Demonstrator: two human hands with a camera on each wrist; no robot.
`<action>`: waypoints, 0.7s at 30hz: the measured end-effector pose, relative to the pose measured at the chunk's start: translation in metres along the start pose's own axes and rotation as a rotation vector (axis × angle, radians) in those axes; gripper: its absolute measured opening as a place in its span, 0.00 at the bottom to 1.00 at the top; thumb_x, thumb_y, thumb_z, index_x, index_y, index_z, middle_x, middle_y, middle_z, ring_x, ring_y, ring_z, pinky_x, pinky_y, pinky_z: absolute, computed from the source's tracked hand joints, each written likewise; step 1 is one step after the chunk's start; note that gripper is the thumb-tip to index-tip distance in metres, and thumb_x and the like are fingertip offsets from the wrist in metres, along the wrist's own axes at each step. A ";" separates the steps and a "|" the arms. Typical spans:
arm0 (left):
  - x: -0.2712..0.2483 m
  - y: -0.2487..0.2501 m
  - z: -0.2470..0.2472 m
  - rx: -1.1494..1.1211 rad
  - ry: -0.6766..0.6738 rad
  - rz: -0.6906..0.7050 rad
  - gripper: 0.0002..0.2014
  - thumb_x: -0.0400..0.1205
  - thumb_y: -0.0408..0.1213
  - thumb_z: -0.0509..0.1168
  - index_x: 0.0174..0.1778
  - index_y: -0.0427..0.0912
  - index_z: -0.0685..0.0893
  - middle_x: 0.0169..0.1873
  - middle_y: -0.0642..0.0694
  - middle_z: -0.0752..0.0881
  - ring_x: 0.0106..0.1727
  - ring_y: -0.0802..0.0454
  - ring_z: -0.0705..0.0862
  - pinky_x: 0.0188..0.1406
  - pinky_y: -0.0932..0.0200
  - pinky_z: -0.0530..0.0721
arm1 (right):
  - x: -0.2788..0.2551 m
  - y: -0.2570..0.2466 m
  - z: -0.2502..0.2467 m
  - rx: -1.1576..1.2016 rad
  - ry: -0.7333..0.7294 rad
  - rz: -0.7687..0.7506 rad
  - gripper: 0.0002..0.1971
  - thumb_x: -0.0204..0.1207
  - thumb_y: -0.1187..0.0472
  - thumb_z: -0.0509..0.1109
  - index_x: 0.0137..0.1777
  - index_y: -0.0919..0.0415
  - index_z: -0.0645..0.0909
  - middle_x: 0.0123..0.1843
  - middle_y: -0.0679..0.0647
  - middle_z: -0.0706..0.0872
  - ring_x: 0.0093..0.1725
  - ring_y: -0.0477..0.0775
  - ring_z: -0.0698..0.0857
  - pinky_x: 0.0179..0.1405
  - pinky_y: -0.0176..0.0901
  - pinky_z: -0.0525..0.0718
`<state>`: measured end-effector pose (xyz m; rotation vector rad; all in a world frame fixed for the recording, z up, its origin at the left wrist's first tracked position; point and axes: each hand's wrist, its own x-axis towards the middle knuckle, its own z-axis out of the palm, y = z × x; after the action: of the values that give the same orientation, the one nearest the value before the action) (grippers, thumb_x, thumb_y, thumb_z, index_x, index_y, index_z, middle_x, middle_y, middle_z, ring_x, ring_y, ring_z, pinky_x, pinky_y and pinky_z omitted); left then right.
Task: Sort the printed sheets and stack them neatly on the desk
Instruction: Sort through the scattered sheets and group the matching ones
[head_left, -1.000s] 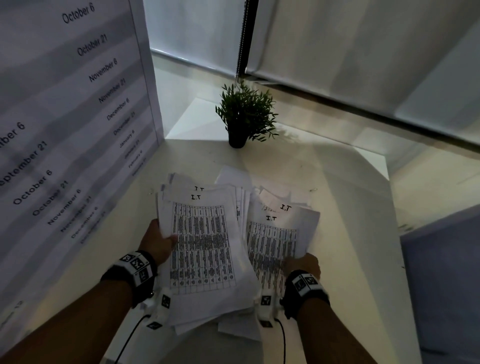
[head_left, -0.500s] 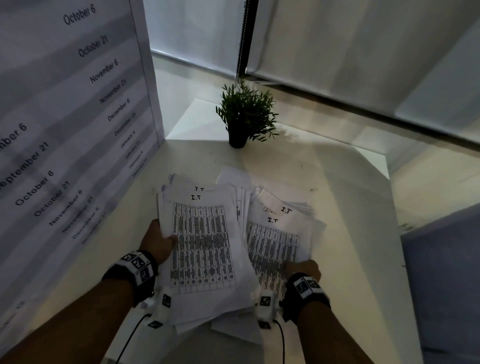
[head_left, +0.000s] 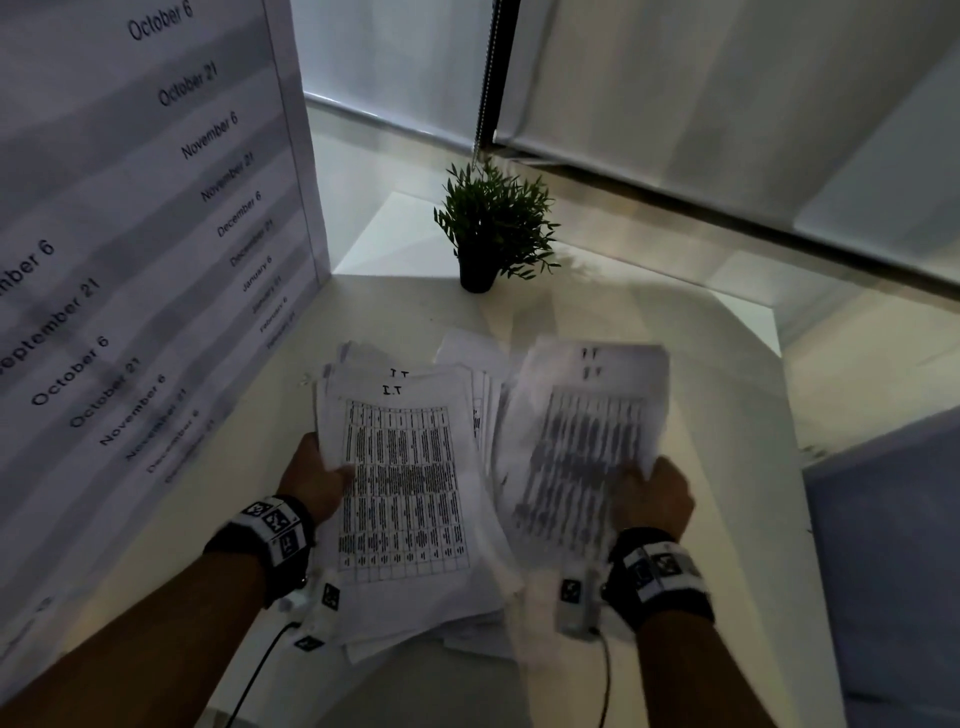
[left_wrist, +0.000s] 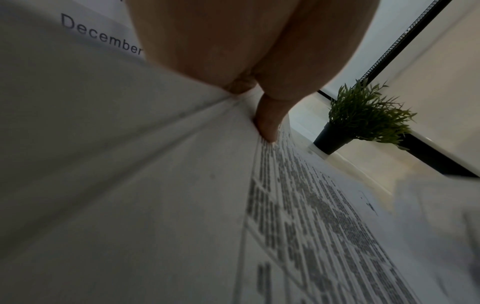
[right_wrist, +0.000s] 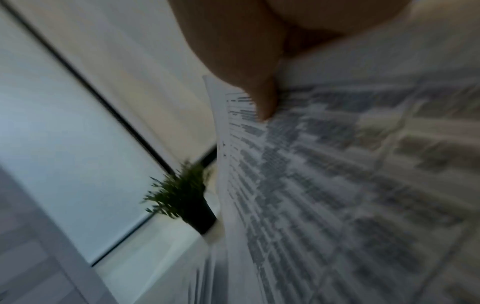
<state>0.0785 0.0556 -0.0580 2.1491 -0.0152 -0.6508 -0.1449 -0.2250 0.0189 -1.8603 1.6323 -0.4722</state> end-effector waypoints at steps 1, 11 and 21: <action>0.001 -0.001 0.000 -0.002 0.001 -0.004 0.25 0.80 0.32 0.70 0.72 0.35 0.70 0.63 0.34 0.81 0.59 0.40 0.81 0.62 0.49 0.78 | 0.004 -0.014 -0.016 0.001 0.048 -0.101 0.12 0.78 0.61 0.66 0.36 0.69 0.76 0.33 0.59 0.80 0.34 0.59 0.79 0.33 0.38 0.67; 0.001 -0.005 0.000 -0.044 -0.061 -0.004 0.24 0.81 0.33 0.69 0.72 0.34 0.71 0.59 0.41 0.81 0.55 0.46 0.79 0.57 0.55 0.77 | 0.010 -0.104 -0.064 0.208 -0.040 -0.416 0.18 0.69 0.53 0.80 0.27 0.58 0.75 0.22 0.49 0.72 0.24 0.42 0.67 0.18 0.32 0.65; 0.006 -0.008 -0.008 -0.121 -0.117 -0.089 0.22 0.88 0.38 0.55 0.79 0.36 0.68 0.75 0.36 0.74 0.73 0.40 0.75 0.76 0.51 0.70 | -0.028 -0.028 0.113 -0.101 -0.535 -0.091 0.24 0.86 0.62 0.57 0.82 0.61 0.64 0.82 0.59 0.68 0.79 0.61 0.69 0.77 0.45 0.65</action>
<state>0.0853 0.0657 -0.0627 2.0021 0.0559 -0.8084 -0.0570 -0.1729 -0.0439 -1.9262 1.2312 0.0780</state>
